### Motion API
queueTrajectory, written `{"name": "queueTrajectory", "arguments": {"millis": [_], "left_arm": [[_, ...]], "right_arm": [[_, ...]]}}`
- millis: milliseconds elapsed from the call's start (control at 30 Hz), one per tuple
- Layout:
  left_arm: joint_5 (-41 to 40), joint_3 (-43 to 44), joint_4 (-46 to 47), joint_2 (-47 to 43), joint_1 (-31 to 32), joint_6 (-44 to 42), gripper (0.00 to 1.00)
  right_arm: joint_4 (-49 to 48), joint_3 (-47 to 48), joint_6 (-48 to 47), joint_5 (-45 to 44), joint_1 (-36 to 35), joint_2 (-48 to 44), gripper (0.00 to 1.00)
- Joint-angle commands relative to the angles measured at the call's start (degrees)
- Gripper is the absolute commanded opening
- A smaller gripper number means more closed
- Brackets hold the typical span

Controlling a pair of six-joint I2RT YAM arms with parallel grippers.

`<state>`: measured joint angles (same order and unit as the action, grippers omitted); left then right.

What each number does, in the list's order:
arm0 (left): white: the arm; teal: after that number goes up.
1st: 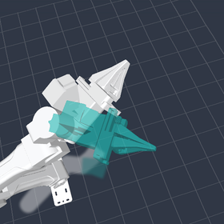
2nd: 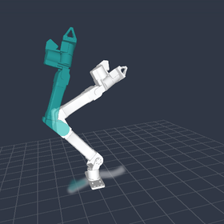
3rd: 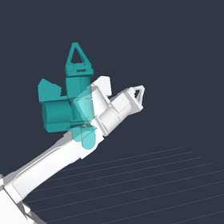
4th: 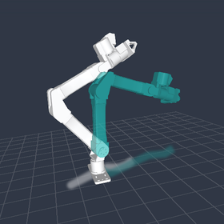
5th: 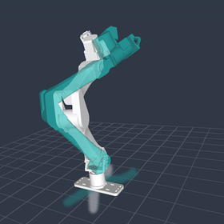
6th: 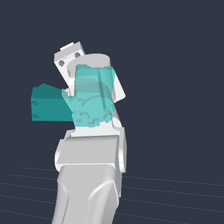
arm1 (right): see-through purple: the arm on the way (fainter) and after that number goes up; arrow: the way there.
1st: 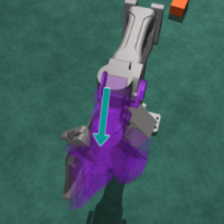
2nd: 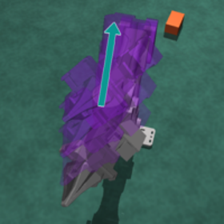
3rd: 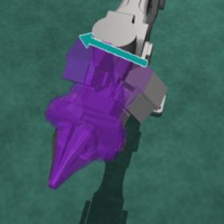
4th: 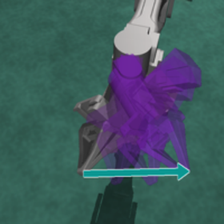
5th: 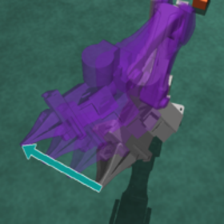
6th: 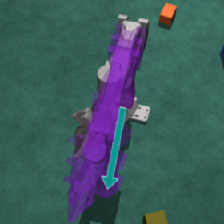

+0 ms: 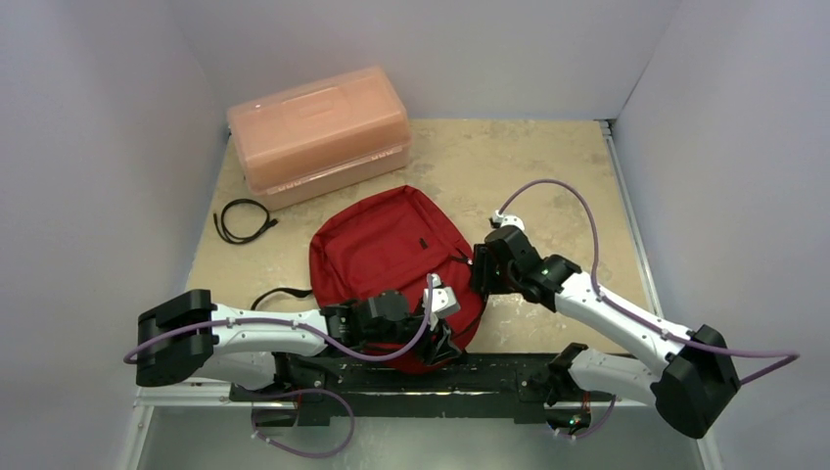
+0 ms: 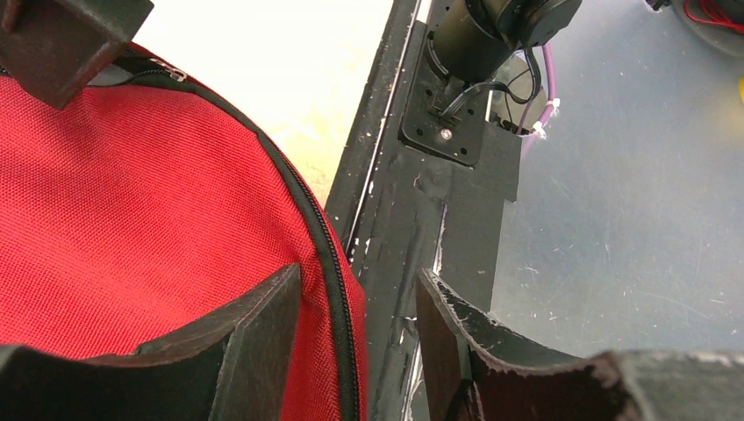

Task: Pack the student bag
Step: Zip the student bag at the center of the board.

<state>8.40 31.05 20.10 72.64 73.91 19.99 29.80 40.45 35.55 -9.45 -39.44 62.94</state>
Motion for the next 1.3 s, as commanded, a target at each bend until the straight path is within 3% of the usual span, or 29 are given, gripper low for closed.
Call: {"name": "queueTrajectory", "arguments": {"millis": [0, 100, 333, 667, 1267], "left_arm": [[1.91, 0.05, 3.78, -0.2, 0.26, 0.92, 0.49], [2.37, 0.54, 3.63, 0.26, 0.27, 0.93, 0.46], [2.93, 0.79, 3.59, 0.75, 0.27, 1.49, 0.43], [3.83, 1.45, 3.85, 1.54, 0.36, 1.63, 0.42], [3.89, 1.47, 4.16, 1.98, 0.36, 1.97, 0.42]], "right_arm": [[0.21, 0.83, 1.48, -2.36, -1.05, -4.49, 0.53], [-0.54, 0.89, 3.05, -1.71, -1.03, -7.02, 0.38], [2.51, 0.82, 4.33, -5.14, -1.05, -3.14, 0.31], [1.06, -0.44, 3.56, -3.17, -1.03, -2.94, 0.21], [0.5, -2.71, 4.83, -1.46, -2.1, -1.94, 0.23]]}}
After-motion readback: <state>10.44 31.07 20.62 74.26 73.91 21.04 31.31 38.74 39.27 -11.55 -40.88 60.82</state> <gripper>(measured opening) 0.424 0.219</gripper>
